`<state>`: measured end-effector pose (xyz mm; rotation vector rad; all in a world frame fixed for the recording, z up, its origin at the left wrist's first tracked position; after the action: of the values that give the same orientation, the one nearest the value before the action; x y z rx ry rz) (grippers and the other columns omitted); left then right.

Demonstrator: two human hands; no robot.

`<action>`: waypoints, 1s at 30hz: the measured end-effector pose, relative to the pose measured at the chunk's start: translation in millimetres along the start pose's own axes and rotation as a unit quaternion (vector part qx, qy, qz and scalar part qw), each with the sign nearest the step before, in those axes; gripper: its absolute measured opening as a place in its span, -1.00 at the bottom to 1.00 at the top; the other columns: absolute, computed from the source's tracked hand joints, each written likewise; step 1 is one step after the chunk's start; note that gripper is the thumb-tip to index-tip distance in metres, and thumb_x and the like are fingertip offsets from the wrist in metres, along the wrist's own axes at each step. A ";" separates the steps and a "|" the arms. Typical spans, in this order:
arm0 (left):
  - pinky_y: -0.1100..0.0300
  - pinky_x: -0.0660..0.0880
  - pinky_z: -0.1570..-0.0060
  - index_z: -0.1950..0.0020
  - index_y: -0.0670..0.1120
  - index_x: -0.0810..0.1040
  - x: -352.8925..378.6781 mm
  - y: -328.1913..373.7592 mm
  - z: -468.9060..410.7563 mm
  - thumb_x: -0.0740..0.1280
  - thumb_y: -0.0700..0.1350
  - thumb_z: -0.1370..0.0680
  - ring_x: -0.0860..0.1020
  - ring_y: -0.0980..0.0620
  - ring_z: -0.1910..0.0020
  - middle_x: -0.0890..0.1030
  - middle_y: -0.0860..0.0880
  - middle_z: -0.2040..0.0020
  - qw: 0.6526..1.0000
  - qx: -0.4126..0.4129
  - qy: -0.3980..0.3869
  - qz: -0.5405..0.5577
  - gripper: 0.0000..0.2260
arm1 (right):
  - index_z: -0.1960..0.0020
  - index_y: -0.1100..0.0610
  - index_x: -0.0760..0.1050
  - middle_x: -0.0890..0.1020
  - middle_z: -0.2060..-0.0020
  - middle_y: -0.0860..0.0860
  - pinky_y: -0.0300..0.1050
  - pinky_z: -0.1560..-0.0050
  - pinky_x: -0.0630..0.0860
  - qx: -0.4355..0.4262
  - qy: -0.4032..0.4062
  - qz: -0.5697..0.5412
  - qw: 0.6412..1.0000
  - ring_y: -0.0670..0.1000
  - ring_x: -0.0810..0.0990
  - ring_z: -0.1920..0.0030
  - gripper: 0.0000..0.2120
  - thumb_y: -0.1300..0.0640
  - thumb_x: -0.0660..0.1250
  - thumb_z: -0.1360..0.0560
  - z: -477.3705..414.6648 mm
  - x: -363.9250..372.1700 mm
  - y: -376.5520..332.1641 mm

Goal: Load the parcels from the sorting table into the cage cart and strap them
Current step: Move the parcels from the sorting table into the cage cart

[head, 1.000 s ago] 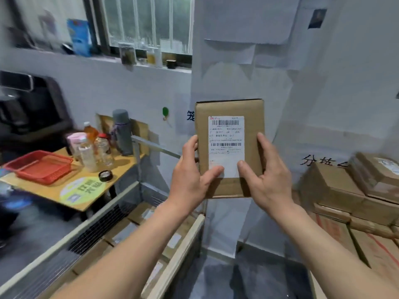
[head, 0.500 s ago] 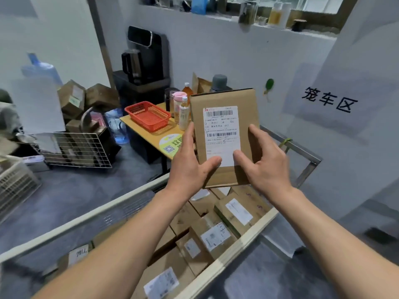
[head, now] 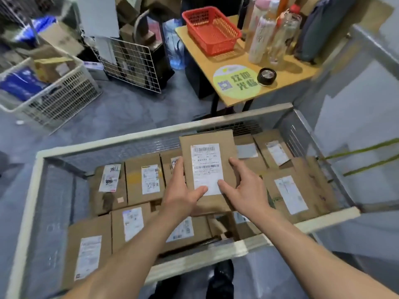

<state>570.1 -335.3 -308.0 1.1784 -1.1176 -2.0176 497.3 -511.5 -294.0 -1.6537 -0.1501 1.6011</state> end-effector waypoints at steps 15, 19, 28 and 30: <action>0.09 0.42 -0.28 -0.55 0.18 -0.05 99.6 -177.9 18.4 0.50 -0.11 -0.47 0.45 0.09 -0.30 0.46 0.19 -0.30 0.981 -0.172 -0.085 -0.021 -0.12 | -0.43 0.05 0.40 0.59 -0.21 -0.05 -0.06 -0.08 0.51 0.057 -0.158 0.030 0.985 0.02 0.56 -0.15 -0.39 -0.06 0.46 -0.43 30.4 141.1 121.1; 0.05 0.41 -0.31 -0.56 0.17 -0.16 114.8 -194.1 25.1 0.49 -0.12 -0.48 0.44 0.03 -0.34 0.45 0.09 -0.40 0.975 -0.201 -0.083 -0.042 -0.05 | -0.38 0.08 0.45 0.56 -0.16 0.04 0.00 -0.09 0.52 0.027 -0.173 0.067 0.982 0.10 0.52 -0.17 -0.42 0.02 0.47 -0.40 33.2 153.0 133.1; 0.07 0.53 -0.07 -0.58 0.06 -0.23 124.8 -202.4 24.3 0.50 -0.16 -0.46 0.55 -0.05 -0.16 0.53 -0.05 -0.30 0.965 -0.212 -0.088 -0.127 0.00 | -0.29 0.10 0.49 0.49 -0.11 0.13 -0.02 -0.09 0.46 0.019 -0.179 0.114 0.977 0.20 0.49 -0.12 -0.51 0.23 0.41 -0.36 33.8 167.4 142.7; 0.07 0.53 -0.05 -0.57 0.03 -0.21 125.3 -203.1 23.3 0.50 -0.14 -0.46 0.56 -0.07 -0.13 0.55 -0.08 -0.26 0.961 -0.212 -0.092 -0.151 -0.01 | -0.28 0.10 0.50 0.46 -0.12 0.12 -0.02 -0.09 0.48 0.025 -0.177 0.114 0.977 0.19 0.48 -0.12 -0.52 0.23 0.41 -0.36 33.5 168.6 143.2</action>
<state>481.8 -320.1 -530.4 0.9951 -0.5547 -2.4831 436.9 -491.5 -508.5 -1.3734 -0.1018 2.0506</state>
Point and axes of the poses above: each hand's wrist, its own z-axis away from the middle knuckle, its own x-axis out of the palm, y = z × x, the point moved 7 cm from there along -z, towards the middle knuckle
